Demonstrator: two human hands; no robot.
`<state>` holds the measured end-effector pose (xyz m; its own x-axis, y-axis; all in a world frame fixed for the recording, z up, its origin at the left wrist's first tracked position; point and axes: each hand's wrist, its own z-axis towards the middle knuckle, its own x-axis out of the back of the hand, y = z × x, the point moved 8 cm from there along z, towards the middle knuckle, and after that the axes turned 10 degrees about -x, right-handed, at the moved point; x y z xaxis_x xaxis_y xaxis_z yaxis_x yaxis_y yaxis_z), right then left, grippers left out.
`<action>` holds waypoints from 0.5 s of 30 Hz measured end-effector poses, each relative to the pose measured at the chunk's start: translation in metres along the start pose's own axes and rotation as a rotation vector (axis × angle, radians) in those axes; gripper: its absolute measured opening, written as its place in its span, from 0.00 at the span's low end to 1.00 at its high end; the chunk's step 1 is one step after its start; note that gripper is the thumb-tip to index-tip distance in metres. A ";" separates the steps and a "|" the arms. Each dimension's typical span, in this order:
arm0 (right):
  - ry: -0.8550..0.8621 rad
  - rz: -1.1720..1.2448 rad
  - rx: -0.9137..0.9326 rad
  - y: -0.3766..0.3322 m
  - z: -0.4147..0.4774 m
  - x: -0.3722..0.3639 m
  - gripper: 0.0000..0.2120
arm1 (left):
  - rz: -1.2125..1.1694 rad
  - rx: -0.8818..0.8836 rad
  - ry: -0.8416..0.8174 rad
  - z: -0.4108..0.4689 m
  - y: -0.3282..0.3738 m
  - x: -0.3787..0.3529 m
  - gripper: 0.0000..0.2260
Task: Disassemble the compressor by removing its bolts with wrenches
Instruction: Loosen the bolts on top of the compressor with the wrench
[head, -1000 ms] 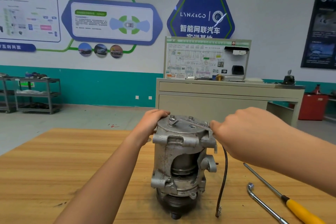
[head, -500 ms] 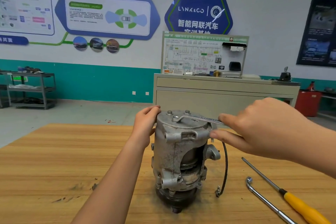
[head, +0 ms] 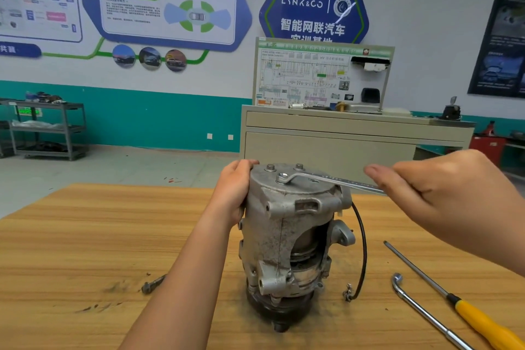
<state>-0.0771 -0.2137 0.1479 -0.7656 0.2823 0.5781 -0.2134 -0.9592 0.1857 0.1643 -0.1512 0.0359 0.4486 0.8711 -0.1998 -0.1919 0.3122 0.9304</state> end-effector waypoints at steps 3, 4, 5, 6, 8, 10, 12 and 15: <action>-0.053 -0.010 -0.035 0.001 0.000 -0.002 0.29 | 0.018 0.000 0.005 -0.008 0.006 -0.004 0.09; -0.083 -0.020 -0.048 0.002 0.000 -0.004 0.30 | 0.067 -0.036 0.042 -0.014 0.012 0.000 0.10; -0.115 -0.032 -0.061 0.002 0.000 -0.006 0.31 | 0.131 -0.097 0.095 -0.022 0.018 0.007 0.11; -0.151 -0.050 -0.076 0.002 0.000 -0.007 0.31 | 0.183 -0.187 0.141 -0.035 0.026 0.014 0.12; -0.235 -0.123 -0.108 0.001 0.000 -0.010 0.30 | 0.243 -0.339 0.107 -0.073 0.041 0.015 0.19; -0.281 -0.184 -0.114 -0.003 0.000 -0.010 0.30 | 0.395 -0.385 -0.043 -0.104 0.050 -0.002 0.33; -0.300 -0.188 -0.118 -0.006 0.002 -0.007 0.28 | 0.639 -0.427 -0.091 -0.110 0.050 -0.015 0.41; -0.290 -0.165 -0.099 -0.008 0.000 -0.005 0.26 | 0.771 -0.448 -0.027 -0.099 0.055 -0.015 0.37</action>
<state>-0.0717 -0.2075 0.1438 -0.5146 0.4141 0.7508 -0.3892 -0.8931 0.2257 0.0604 -0.1101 0.0594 0.0732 0.8925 0.4450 -0.7695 -0.2334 0.5945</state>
